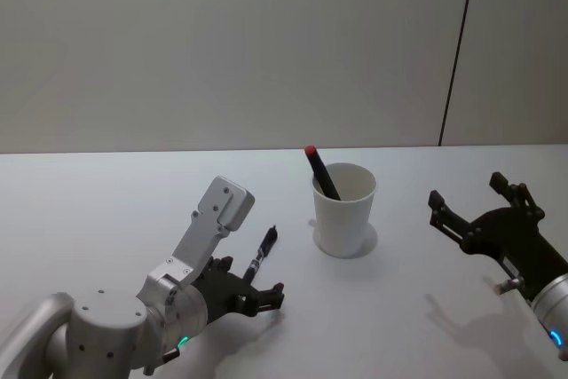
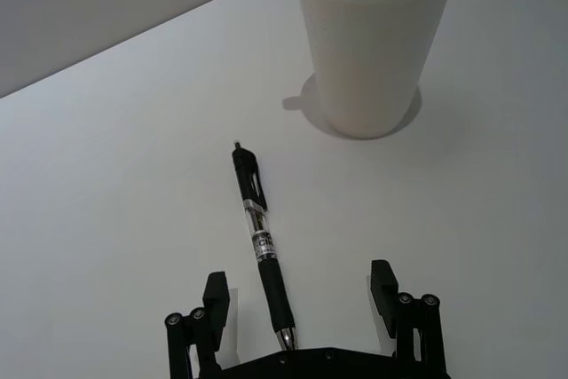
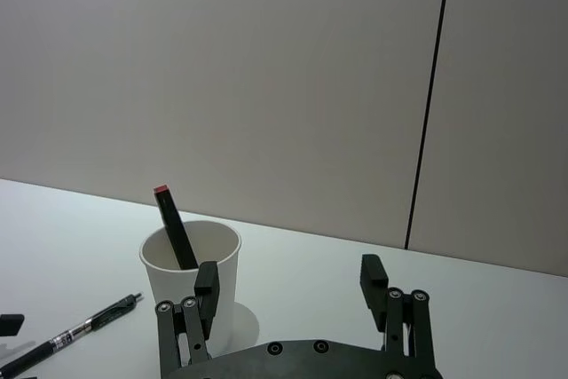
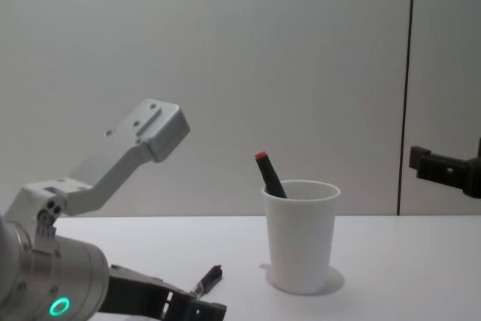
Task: Place the pen into the pen holder.
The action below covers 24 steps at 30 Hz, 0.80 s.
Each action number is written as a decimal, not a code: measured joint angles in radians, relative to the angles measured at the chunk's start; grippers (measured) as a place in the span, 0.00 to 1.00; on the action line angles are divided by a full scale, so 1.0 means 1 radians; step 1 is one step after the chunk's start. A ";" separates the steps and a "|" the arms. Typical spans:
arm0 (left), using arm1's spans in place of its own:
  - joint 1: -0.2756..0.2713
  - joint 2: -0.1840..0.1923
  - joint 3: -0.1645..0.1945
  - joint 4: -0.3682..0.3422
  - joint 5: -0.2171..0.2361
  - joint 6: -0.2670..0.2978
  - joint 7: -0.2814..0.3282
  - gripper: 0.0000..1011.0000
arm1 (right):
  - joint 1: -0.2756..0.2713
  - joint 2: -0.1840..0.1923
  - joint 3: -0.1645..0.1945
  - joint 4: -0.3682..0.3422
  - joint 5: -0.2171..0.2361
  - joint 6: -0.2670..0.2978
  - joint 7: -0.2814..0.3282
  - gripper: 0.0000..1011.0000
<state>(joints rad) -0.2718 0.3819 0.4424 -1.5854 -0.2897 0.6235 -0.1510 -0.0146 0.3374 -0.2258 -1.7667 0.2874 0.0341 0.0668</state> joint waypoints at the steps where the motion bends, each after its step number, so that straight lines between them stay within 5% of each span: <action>1: 0.001 -0.001 0.000 0.001 -0.001 0.001 0.003 0.99 | 0.000 0.000 0.000 0.000 0.000 0.000 0.000 0.99; 24: 0.010 -0.016 -0.002 0.025 -0.017 0.001 0.049 0.99 | 0.000 0.000 0.000 0.000 0.000 0.000 0.000 0.99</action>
<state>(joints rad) -0.2616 0.3659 0.4403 -1.5603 -0.3070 0.6243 -0.1019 -0.0146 0.3375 -0.2258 -1.7667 0.2873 0.0341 0.0668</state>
